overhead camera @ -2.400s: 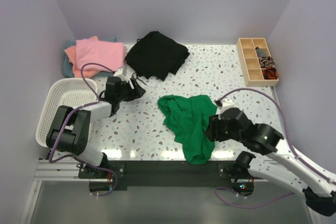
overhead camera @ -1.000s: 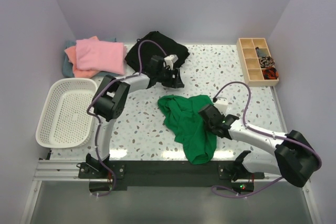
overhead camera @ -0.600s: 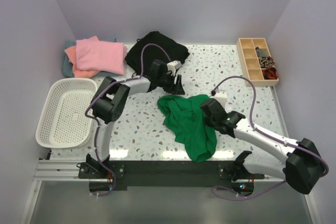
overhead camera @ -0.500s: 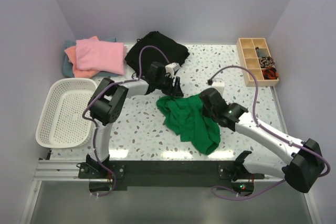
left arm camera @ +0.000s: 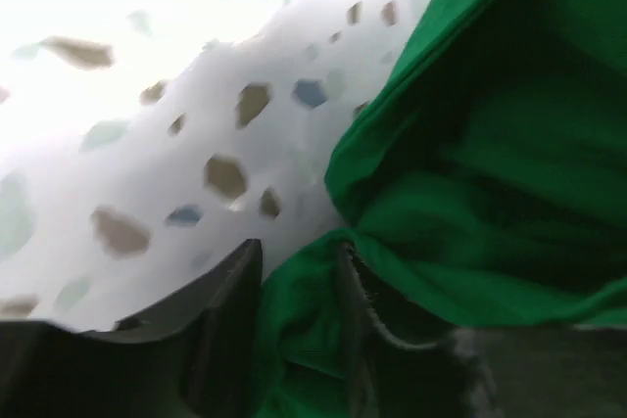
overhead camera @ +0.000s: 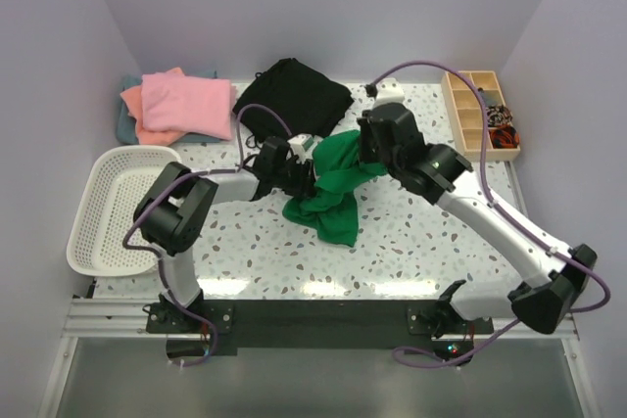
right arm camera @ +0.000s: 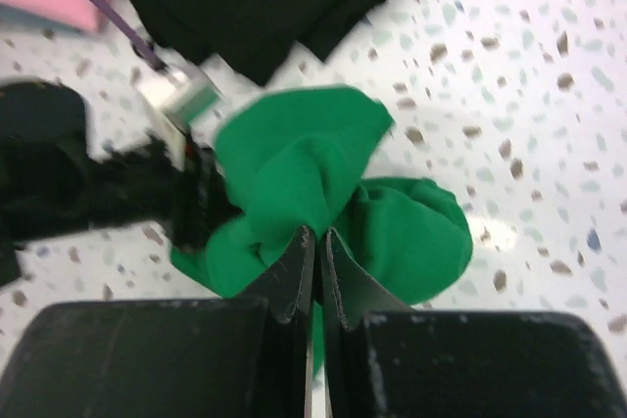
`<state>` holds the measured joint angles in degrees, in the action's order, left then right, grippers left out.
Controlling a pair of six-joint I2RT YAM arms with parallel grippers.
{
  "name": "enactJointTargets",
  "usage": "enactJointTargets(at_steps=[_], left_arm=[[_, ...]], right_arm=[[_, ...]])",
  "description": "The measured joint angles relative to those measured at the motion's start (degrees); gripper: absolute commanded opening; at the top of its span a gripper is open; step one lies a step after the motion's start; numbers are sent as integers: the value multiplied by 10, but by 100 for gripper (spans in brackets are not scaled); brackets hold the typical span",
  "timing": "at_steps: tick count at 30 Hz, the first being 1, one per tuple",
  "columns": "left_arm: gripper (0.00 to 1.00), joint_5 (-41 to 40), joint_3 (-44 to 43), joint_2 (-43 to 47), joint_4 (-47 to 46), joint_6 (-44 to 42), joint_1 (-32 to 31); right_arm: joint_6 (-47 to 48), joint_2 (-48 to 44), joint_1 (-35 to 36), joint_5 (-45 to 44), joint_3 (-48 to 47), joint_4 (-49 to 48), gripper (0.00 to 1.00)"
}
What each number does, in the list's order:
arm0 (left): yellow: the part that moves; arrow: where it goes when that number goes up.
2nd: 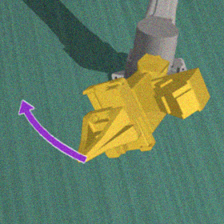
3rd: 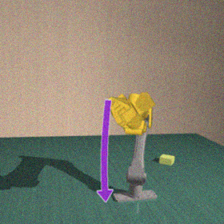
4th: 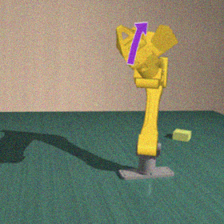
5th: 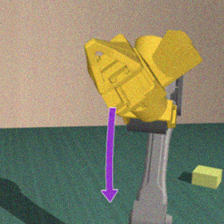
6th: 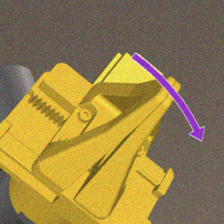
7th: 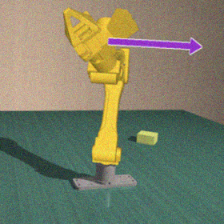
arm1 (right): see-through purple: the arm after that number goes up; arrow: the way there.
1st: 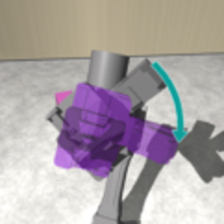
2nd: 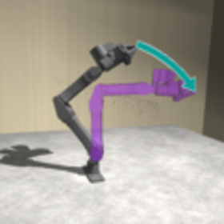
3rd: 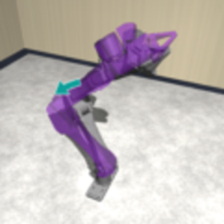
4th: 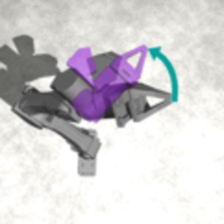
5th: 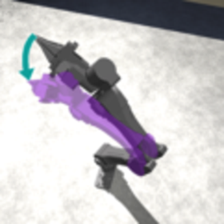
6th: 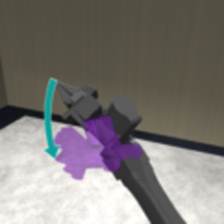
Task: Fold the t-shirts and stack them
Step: Flatten out the tshirt
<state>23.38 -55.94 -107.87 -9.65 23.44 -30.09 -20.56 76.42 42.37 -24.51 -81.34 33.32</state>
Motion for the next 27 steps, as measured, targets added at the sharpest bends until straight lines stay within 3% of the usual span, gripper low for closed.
enactJointTargets(at_steps=[2, 3, 4, 8, 13, 23, 27], left_arm=[[25, -30, 20, 24, 9, 3, 0], [10, -50, 33, 41, 15, 8, 0], [1, -69, 45, 62, 21, 12, 0], [0, -126, 87, 167, 34, 25, 0], [0, -160, 99, 263, 35, 26, -1], [0, -163, 119, 277, 91, -1, -4], [0, -172, 174, 320, 116, 12, -23]], right_arm=[[-7, -44, 0, -3, 57, 4, 0], [-16, -73, 0, -5, 90, 16, 0], [-29, -110, 0, -9, 133, 31, 0], [-78, -218, -1, -15, 256, 92, 0], [-129, -250, -1, -14, 315, 135, 0], [-173, -302, 0, -48, 322, 185, 0], [-181, -318, -1, -75, 322, 211, 0]])
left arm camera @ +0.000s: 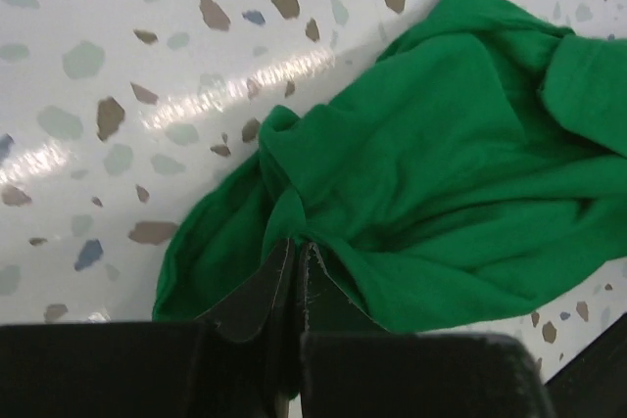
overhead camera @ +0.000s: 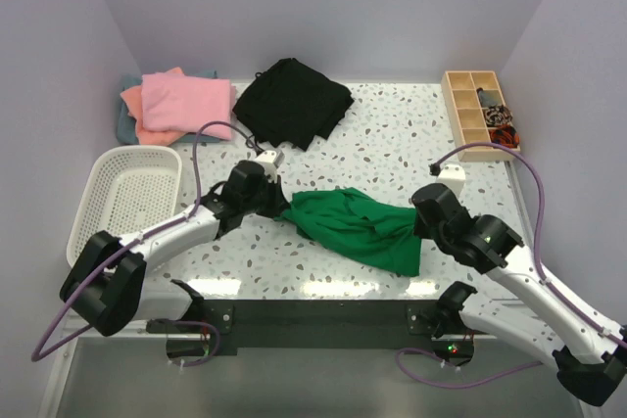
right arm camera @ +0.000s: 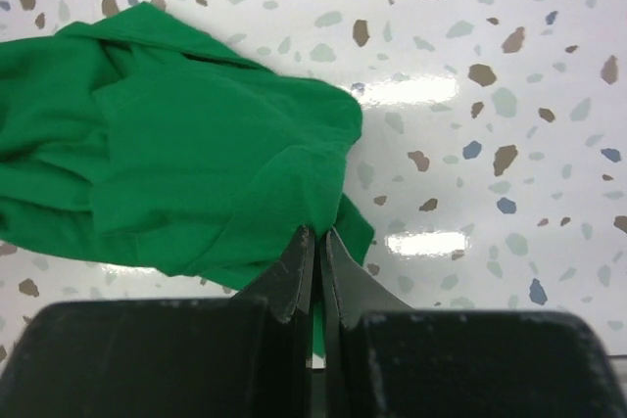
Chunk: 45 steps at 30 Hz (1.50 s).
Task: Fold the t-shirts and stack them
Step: Flatten out the tshirt
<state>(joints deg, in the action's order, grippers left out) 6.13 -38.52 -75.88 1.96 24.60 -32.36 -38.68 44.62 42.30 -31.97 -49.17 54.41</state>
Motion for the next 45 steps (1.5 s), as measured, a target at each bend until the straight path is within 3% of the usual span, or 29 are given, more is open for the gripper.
enactJointTargets(at_steps=[3, 4, 5, 6, 7, 9, 10, 12, 13, 16, 20, 28, 33, 39, 43, 45], left_arm=[[0, -6, 48, 33, -4, 31, -28], [0, -9, 60, 37, -9, 43, -39], [0, -13, 71, 39, -13, 54, -47], [2, -16, 82, 40, -18, 65, -56], [24, -20, 93, 41, -21, 78, -64], [39, -28, 118, 45, -26, 99, -75], [50, -32, 131, 50, -27, 109, -80], [59, -40, 154, 67, -25, 127, -84], [68, -51, 162, 82, -21, 139, -86], [75, -74, 163, 118, -11, 145, -87], [77, -116, 131, 149, -1, 141, -87], [76, -154, 10, 52, -5, 103, -87], [76, -151, 2, 17, 1, 94, -87], [76, -149, 18, 44, 3, 90, -87], [76, -149, 28, 52, 4, 90, -87], [76, -149, 28, 52, 4, 89, -87]], right_arm=[[19, 25, -1, 47, 0, -9, 1], [29, 42, 0, 78, 1, -16, 6], [38, 63, 0, 111, 1, -24, 14], [45, 83, 0, 142, 3, -33, 38], [47, 99, 2, 159, 6, -42, 45], [41, 133, 21, 167, 19, -46, 66], [33, 135, 36, 164, 25, -43, 67], [19, 127, 71, 150, 26, -33, 71], [16, 118, 86, 143, 26, -33, 71], [19, 96, 106, 119, 19, -38, 76], [54, 122, 106, 98, 0, -63, 90], [156, 309, 106, 42, -74, -127, 94], [198, 389, 106, 33, -88, -169, 94], [221, 471, 88, 45, -91, -217, 91], [223, 493, 67, 59, -91, -235, 76], [225, 496, 59, 63, -91, -241, 55]])
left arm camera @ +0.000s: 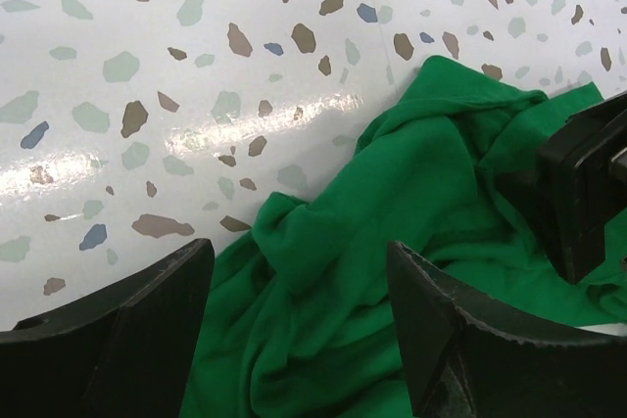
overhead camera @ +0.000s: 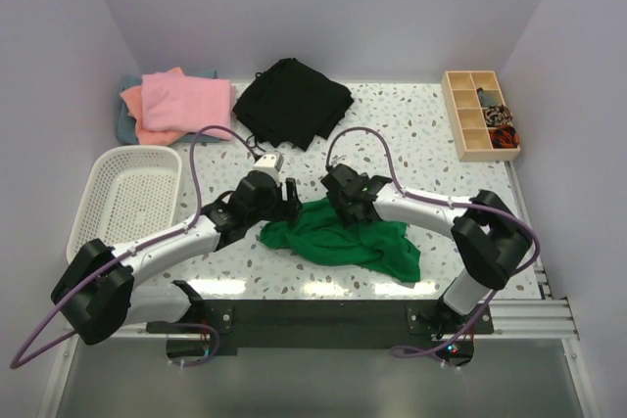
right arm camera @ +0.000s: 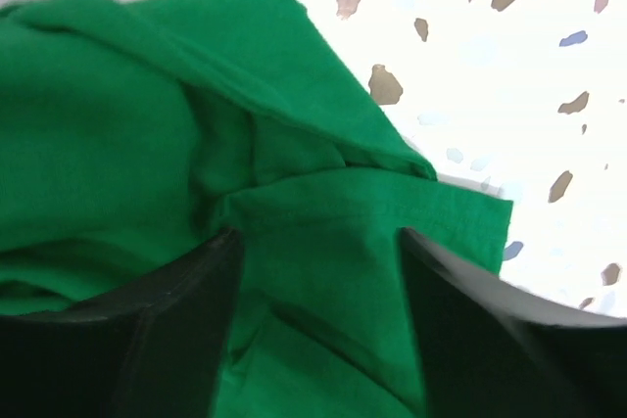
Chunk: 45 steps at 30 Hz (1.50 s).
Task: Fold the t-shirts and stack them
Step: Flatten out the tshirt
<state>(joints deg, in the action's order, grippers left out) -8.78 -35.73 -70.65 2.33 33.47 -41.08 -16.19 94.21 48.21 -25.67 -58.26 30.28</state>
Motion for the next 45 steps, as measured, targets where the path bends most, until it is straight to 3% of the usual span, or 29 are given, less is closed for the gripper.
enactJointTargets(at_steps=[1, 2, 5, 14, 15, 16, 22, 27, 34, 36, 40, 45], left_arm=[[76, 0, 0, 0, -1, 0, 0], [76, 0, 0, 0, -2, -1, 0], [76, 1, 0, -4, -9, -1, 0], [76, 9, 0, -19, -14, -1, 0], [76, 9, 0, -19, -15, -1, 0], [76, 10, 0, -19, -15, -1, 0], [76, 13, 1, -22, -23, -1, 0], [76, 18, 9, -25, -30, -1, 0], [76, 21, 15, -28, -31, -1, 0], [76, 21, 15, -29, -31, -1, 0], [76, 21, 15, -36, -31, -1, 0], [76, 23, 15, -45, -34, -1, 0]], right_arm=[[3, 0, -3, 2, 0, -3, 44], [5, 0, -7, 4, 0, -5, 25], [10, 0, -16, 13, 0, -10, 0], [13, -83, -28, 6, 4, 2, 1], [13, -103, -29, 3, 4, 4, 14], [14, -116, -31, 0, 4, 6, 45], [15, -144, -39, 13, -4, 20, 56], [6, -118, -40, 24, 14, 15, 57], [-9, -54, -49, 64, 47, -7, 52], [-10, -45, -50, 74, 54, -13, 44], [-14, -45, -52, 87, 59, -20, 0], [-15, -60, -52, 78, 59, -17, 0]])
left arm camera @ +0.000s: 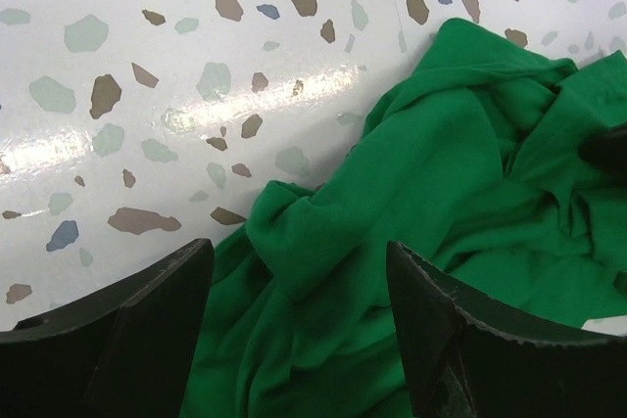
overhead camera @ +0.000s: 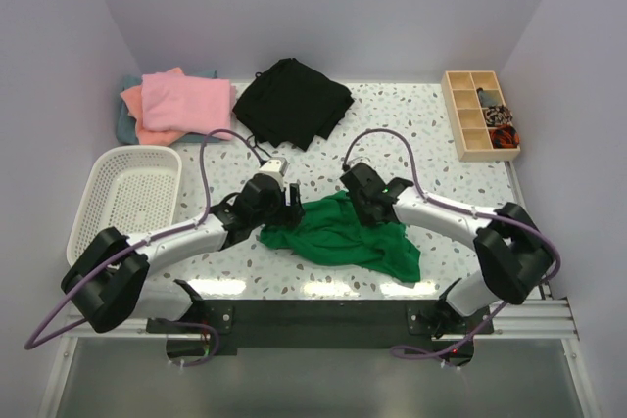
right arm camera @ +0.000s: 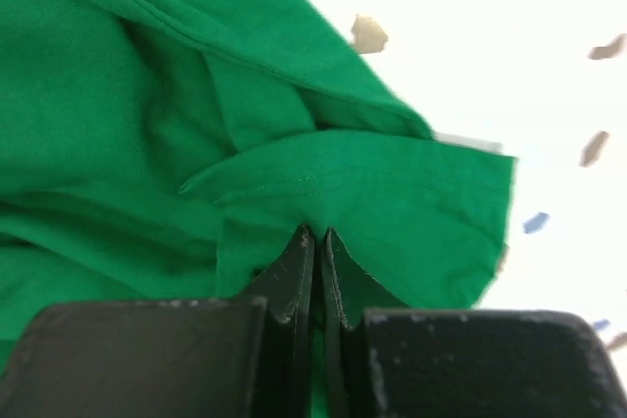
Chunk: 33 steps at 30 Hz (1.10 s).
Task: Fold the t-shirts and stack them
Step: Flatten out the tshirt
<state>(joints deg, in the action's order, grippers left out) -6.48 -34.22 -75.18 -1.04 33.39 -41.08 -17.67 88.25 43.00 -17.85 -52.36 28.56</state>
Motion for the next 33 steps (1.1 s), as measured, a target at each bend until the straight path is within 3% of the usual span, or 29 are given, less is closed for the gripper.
enactJointTargets(at_steps=[11, 13, 14, 16, 25, 33], left_arm=[[76, 6, 0, -5, -14, 0, 0], [76, 8, 0, -9, -16, 0, 0], [76, 9, 0, -10, -15, 0, 0], [76, 9, 0, -11, -16, 0, 0], [86, 6, -8, -69, -63, -9, 0], [86, 73, -137, -235, -135, -32, 26]], right_arm=[[9, -229, -9, -183, -95, 73, 0], [8, -235, -21, -209, -97, 80, 7], [8, -234, -27, -223, -97, 85, 0], [8, -223, -38, -237, -94, 92, 0], [10, -209, -49, -203, -73, 93, 0], [-1, -300, -49, -134, -62, 113, 0]])
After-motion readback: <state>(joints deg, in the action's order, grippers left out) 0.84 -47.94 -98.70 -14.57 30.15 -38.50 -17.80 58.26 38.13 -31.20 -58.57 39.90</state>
